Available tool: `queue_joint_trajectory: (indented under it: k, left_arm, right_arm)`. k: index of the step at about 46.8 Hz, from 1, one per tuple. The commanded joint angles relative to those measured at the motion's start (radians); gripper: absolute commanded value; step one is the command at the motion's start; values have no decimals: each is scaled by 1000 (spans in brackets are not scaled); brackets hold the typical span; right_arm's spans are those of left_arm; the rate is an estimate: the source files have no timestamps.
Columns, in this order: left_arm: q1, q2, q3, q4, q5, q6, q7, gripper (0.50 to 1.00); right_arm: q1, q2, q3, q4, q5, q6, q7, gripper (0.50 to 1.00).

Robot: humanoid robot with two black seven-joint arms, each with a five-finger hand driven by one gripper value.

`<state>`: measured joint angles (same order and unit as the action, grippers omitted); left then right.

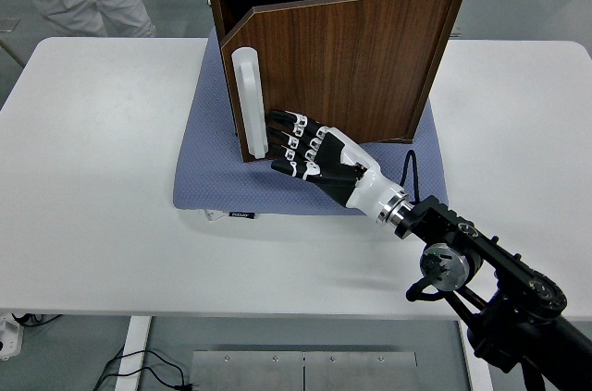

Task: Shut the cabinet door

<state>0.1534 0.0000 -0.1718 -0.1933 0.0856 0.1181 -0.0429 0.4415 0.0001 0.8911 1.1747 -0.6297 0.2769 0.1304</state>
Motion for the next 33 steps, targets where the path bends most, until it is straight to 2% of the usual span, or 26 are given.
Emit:
queue_joint_trajectory:
  k: [1, 21, 33]
  left_arm:
    - [0, 0, 0, 0, 0, 0, 0, 1000]
    - [0, 0, 0, 0, 0, 0, 0, 1000]
    - [0, 0, 0, 0, -1, 0, 0, 1000]
  right_arm:
    - [3, 0, 12, -9, 1, -11, 0, 1000]
    - [59, 0, 54, -32, 48, -62, 0, 1000]
    - [57, 0, 104, -33, 59, -65, 0, 1000]
